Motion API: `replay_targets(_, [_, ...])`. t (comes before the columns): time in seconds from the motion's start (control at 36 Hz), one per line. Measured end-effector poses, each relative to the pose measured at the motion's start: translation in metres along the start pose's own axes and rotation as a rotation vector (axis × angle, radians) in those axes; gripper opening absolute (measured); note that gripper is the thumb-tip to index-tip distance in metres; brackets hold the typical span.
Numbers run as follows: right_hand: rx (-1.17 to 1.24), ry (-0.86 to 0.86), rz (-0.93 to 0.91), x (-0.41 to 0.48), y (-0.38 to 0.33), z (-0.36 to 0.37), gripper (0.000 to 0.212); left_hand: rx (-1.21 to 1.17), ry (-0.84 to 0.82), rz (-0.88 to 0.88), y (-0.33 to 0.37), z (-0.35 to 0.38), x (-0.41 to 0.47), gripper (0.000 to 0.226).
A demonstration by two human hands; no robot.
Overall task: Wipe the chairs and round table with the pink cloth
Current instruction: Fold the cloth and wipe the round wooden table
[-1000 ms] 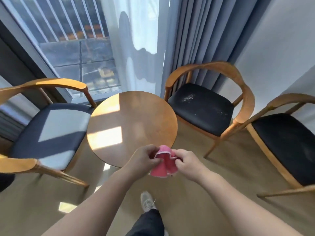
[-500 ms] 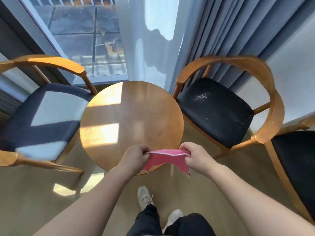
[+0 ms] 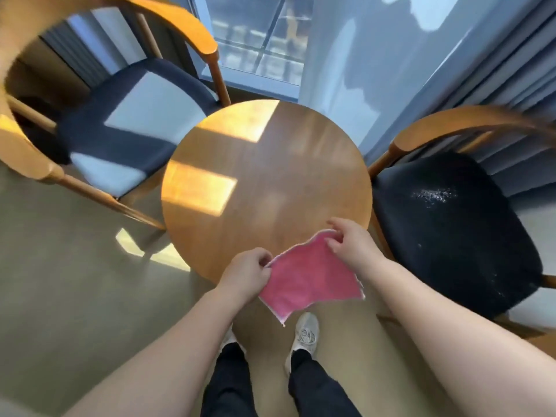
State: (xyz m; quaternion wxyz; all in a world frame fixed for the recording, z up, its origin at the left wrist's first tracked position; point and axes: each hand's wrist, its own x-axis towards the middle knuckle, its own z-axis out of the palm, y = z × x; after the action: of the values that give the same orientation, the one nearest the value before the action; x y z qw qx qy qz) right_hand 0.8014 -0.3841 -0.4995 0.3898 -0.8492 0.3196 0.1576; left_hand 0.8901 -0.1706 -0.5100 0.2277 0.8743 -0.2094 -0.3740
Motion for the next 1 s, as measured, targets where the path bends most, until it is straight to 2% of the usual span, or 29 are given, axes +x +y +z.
replay_targets(0.08, [0.027, 0.048, 0.027, 0.036, -0.001, 0.013, 0.058, 0.027, 0.07, -0.043, -0.017, 0.012, 0.018, 0.03])
replay_targets(0.25, [-0.111, -0.029, 0.167, 0.04, 0.014, 0.085, 0.044, 0.132, 0.051, -0.088, -0.059, 0.033, 0.037, 0.032])
replay_targets(0.36, [-0.115, -0.007, 0.357, 0.035, 0.022, 0.142, 0.062, 0.226, 0.085, -0.054, -0.09, 0.038, 0.051, 0.037])
replay_targets(0.47, [-0.134, 0.094, 0.498, 0.051, 0.022, 0.182, 0.07, 0.33, 0.109, -0.023, -0.123, 0.042, 0.061, 0.05])
replay_targets(0.56, [-0.153, 0.176, 0.543, 0.073, 0.024, 0.194, 0.071, 0.404, 0.155, 0.062, -0.15, 0.044, 0.067, 0.051])
replay_targets(0.67, [-0.262, 0.269, 0.473, 0.104, 0.036, 0.19, 0.069, 0.417, 0.234, 0.152, -0.176, 0.038, 0.084, 0.048])
replay_targets(0.86, [-0.547, 0.227, 0.09, 0.157, 0.051, 0.157, 0.074, 0.374, 0.305, 0.27, -0.184, 0.039, 0.106, 0.054])
replay_targets(1.0, [-0.519, 0.296, 0.119, 0.202, 0.03, 0.146, 0.072, 0.362, 0.369, 0.328, -0.189, 0.041, 0.109, 0.052])
